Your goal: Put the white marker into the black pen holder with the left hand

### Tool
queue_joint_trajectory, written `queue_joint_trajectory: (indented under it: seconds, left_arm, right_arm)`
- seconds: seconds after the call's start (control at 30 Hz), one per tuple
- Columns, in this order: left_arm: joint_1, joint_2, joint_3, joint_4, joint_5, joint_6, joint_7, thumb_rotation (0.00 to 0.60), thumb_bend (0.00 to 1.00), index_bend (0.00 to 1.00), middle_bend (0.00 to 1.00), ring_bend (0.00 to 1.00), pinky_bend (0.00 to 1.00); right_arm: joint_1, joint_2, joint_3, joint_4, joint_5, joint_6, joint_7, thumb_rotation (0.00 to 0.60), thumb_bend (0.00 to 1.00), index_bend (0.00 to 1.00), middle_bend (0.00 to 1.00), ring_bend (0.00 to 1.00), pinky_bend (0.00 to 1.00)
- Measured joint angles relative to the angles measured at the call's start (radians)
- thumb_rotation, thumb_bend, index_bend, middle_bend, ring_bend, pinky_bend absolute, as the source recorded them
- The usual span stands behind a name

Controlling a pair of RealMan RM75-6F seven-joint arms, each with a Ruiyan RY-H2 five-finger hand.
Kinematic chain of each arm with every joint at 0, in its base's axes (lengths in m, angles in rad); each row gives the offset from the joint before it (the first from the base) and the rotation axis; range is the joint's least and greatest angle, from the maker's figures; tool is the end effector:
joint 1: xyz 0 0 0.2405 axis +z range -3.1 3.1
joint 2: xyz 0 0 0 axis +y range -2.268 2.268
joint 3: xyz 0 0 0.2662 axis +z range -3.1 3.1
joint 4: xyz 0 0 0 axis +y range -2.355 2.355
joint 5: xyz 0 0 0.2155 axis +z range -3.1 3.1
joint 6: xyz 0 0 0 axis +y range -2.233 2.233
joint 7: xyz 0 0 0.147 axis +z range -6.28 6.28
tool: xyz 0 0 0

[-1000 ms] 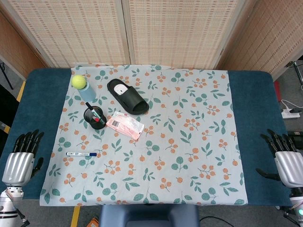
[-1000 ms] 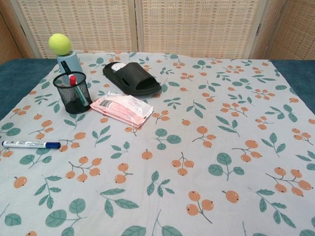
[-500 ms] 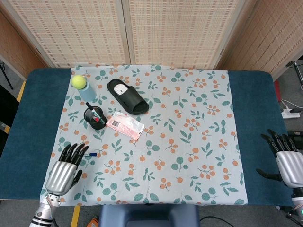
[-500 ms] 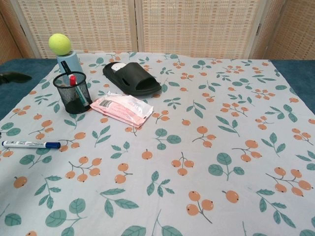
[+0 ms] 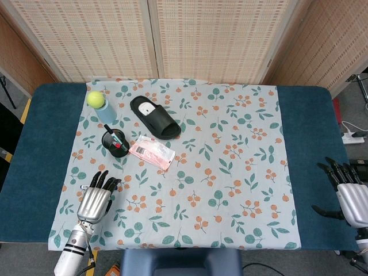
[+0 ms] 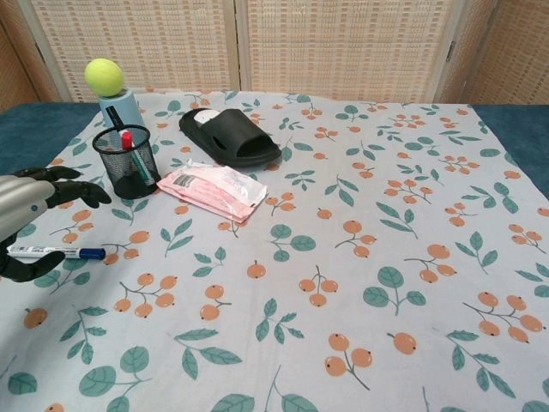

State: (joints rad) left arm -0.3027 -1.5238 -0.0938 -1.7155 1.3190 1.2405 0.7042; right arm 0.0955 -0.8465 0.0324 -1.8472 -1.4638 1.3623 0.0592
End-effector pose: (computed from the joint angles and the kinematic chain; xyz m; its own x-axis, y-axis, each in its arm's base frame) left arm -0.2142 0.2334 0.0015 0.5683 0.1625 0.8067 0.8177 -0.2211 -0.5315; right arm -0.3008 -0.1802 0.2054 0.3685 -0.1348 0.9198 -0.9271 0.0198 0.3743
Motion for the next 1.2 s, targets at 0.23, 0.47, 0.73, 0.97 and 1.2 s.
queue_joint_trajectory:
  seconds: [0.23, 0.47, 0.73, 0.97, 1.2]
  left_arm:
    - [-0.036, -0.034, -0.024, 0.082, -0.08, -0.027, 0.026, 0.6, 0.38, 0.23, 0.24, 0.0, 0.05]
    - [-0.056, -0.06, -0.036, 0.138, -0.128, -0.026, 0.034, 0.6, 0.38, 0.25, 0.28, 0.02, 0.05]
    - [-0.061, -0.106, -0.034, 0.161, -0.157, 0.02, 0.087, 0.6, 0.38, 0.29, 0.35, 0.05, 0.05]
    - [-0.066, -0.182, -0.034, 0.183, -0.208, 0.063, 0.163, 0.6, 0.38, 0.31, 0.34, 0.05, 0.06]
    - [-0.075, -0.232, -0.032, 0.239, -0.241, 0.068, 0.175, 0.6, 0.38, 0.34, 0.34, 0.05, 0.06]
  right_arm:
    - [0.002, -0.001, 0.003, 0.002, 0.011, -0.005, -0.005, 0.6, 0.0, 0.13, 0.0, 0.07, 0.0]
    - [0.006, -0.004, 0.005, 0.001, 0.023, -0.015, -0.013, 0.6, 0.0, 0.13, 0.0, 0.07, 0.0]
    - [0.008, -0.004, 0.008, -0.001, 0.035, -0.019, -0.017, 0.6, 0.0, 0.13, 0.0, 0.07, 0.0]
    - [0.005, 0.001, 0.009, 0.001, 0.034, -0.015, -0.001, 0.6, 0.0, 0.14, 0.0, 0.07, 0.0]
    - [0.005, 0.005, 0.009, 0.007, 0.032, -0.015, 0.017, 0.6, 0.0, 0.14, 0.0, 0.07, 0.0]
